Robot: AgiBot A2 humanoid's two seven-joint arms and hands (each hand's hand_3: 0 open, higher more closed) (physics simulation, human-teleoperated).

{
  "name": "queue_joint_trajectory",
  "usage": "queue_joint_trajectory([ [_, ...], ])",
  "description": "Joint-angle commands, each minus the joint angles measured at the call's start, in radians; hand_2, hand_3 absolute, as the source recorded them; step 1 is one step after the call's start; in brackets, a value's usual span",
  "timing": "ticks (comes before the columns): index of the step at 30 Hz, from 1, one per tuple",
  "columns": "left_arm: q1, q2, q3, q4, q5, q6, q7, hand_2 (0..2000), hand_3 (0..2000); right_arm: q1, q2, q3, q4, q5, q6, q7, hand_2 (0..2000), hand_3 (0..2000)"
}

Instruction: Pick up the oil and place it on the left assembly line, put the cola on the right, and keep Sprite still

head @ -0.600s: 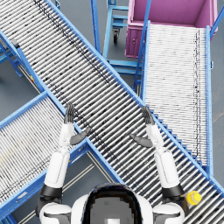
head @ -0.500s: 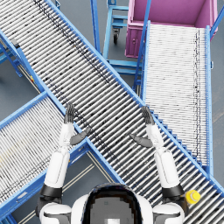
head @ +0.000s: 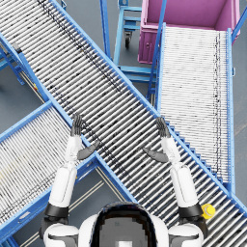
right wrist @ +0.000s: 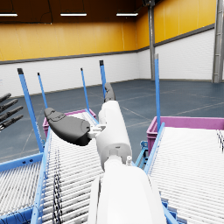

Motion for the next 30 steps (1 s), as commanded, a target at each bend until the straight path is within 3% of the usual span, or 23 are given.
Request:
queue_joint_trajectory([
  [1, 0.000, 0.000, 0.000, 0.000, 0.000, 0.000, 0.000, 0, 0, 0.000, 0.000, 0.000, 0.000, 0.000, 0.000, 0.000, 0, 0],
  [30, 0.000, 0.000, 0.000, 0.000, 0.000, 0.000, 0.000, 0, 0, 0.000, 0.000, 0.000, 0.000, 0.000, 0.000, 0.000, 0, 0],
])
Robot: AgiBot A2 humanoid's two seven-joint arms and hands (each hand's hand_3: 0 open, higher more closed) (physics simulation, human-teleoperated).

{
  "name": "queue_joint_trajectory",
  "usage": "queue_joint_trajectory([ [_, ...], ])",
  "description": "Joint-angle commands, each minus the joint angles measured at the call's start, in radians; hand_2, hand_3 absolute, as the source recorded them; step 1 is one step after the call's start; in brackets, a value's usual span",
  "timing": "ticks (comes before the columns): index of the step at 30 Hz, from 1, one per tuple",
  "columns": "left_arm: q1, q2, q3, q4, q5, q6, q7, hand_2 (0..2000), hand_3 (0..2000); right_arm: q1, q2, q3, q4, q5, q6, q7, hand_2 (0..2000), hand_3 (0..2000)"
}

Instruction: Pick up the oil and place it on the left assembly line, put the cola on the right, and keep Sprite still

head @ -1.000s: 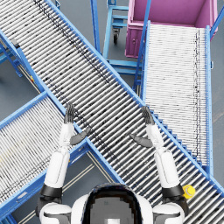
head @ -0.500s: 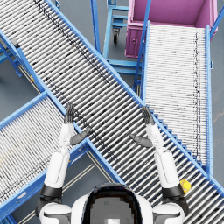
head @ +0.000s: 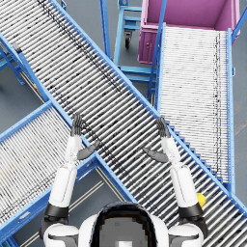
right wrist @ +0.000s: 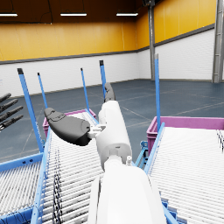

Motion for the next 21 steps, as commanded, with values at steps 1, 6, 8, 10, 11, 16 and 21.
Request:
queue_joint_trajectory([
  [1, 0.000, 0.000, 0.000, 0.000, 0.000, 0.000, 0.000, 0, 0, 0.000, 0.000, 0.000, 0.000, 0.000, 0.000, 0.000, 0, 0],
  [6, 0.000, 0.000, 0.000, 0.000, 0.000, 0.000, 0.000, 0, 0, 0.000, 0.000, 0.000, 0.000, 0.000, 0.000, 0.000, 0, 0],
  [8, 0.000, 0.000, 0.000, 0.000, 0.000, 0.000, 0.000, 0, 0, 0.000, 0.000, 0.000, 0.000, 0.000, 0.000, 0.000, 0, 0],
  [10, 0.000, 0.000, 0.000, 0.000, 0.000, 0.000, 0.000, 0, 0, 0.000, 0.000, 0.000, 0.000, 0.000, 0.000, 0.000, 0, 0],
  [11, 0.000, 0.000, 0.000, 0.000, 0.000, 0.000, 0.000, 0, 0, 0.000, 0.000, 0.000, 0.000, 0.000, 0.000, 0.000, 0, 0],
  [16, 0.000, 0.000, 0.000, 0.000, 0.000, 0.000, 0.000, 0, 0, 0.000, 0.000, 0.000, 0.000, 0.000, 0.000, 0.000, 0, 0],
  [21, 0.000, 0.000, 0.000, 0.000, 0.000, 0.000, 0.000, 0, 0, 0.000, 0.000, 0.000, 0.000, 0.000, 0.000, 0.000, 0, 0],
])
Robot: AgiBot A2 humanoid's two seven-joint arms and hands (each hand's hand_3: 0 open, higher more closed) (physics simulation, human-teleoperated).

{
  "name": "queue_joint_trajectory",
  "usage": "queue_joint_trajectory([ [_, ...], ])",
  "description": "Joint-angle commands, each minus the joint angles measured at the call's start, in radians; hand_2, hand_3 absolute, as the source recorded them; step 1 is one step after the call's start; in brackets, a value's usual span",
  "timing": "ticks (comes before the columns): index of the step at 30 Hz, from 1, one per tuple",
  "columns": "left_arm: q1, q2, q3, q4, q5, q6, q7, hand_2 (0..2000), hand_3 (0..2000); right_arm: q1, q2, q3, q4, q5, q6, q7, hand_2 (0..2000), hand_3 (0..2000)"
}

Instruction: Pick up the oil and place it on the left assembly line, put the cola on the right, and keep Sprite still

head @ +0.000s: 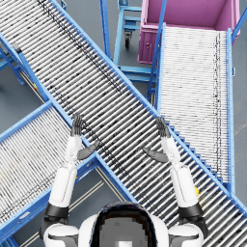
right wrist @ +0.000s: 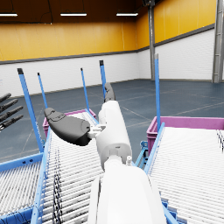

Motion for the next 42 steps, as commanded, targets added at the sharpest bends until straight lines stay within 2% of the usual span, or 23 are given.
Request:
queue_joint_trajectory([
  [1, 0.000, 0.000, 0.000, 0.000, 0.000, 0.000, 0.000, 0, 0, 0.000, 0.000, 0.000, 0.000, 0.000, 0.000, 0.000, 0, 0],
  [6, 0.010, 0.006, 0.017, 0.015, 0.000, 0.000, 0.000, 0, 0, 0.018, -0.010, 0.021, -0.012, 0.000, 0.000, 0.000, 0, 0],
  [9, 0.026, 0.023, -0.020, -0.018, 0.000, -0.064, -0.064, 0, 0, 0.035, -0.028, -0.021, 0.022, 0.000, -0.063, 0.064, 0, 0],
  [12, 0.048, 0.041, -0.066, -0.041, 0.000, -0.087, -0.087, 0, 0, 0.051, -0.045, -0.041, 0.046, 0.000, -0.086, 0.087, 0, 0],
  [24, 0.140, 0.082, -0.215, -0.093, 0.000, -0.101, -0.100, 0, 0, 0.102, -0.090, -0.165, 0.107, 0.000, -0.100, 0.101, 0, 0],
  [26, 0.149, 0.086, -0.228, -0.103, 0.088, -0.101, -0.100, 0, 0, 0.106, -0.095, -0.181, 0.113, 0.000, -0.100, 0.101, 0, 0],
  [34, 0.187, 0.092, -0.290, -0.110, 0.432, -0.101, -0.101, 0, 0, 0.135, -0.109, -0.229, 0.129, 0.343, -0.100, 0.101, 0, 0],
  [42, 0.182, 0.097, -0.330, -0.146, 0.507, -0.101, -0.101, 0, 0, 0.134, -0.116, -0.272, 0.148, 0.418, -0.100, 0.101, 0, 0],
])
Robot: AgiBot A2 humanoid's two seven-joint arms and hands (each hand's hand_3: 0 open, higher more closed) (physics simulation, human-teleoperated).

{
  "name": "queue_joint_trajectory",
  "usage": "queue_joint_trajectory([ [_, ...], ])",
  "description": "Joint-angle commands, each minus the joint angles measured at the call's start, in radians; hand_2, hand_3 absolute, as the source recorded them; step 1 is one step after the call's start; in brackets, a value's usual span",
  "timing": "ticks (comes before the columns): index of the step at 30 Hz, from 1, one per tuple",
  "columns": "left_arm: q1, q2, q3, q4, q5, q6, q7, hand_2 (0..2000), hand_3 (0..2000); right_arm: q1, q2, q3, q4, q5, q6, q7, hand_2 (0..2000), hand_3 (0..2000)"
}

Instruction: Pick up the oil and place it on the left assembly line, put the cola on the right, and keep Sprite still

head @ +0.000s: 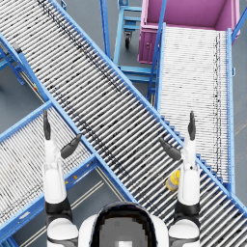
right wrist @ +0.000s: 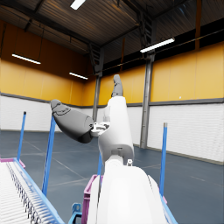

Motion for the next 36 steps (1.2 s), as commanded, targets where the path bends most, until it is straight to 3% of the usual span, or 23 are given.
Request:
queue_joint_trajectory([
  [1, 0.006, -0.001, -0.017, -0.019, 0.002, 0.000, 0.000, 0, 0, 0.011, 0.000, -0.013, 0.011, 0.002, 0.000, 0.000, 0, 0],
  [36, -0.017, 0.019, -0.020, -0.019, 0.005, 0.000, 0.000, 0, 0, 0.018, -0.024, -0.034, 0.026, 0.005, 0.000, 0.000, 0, 0],
])
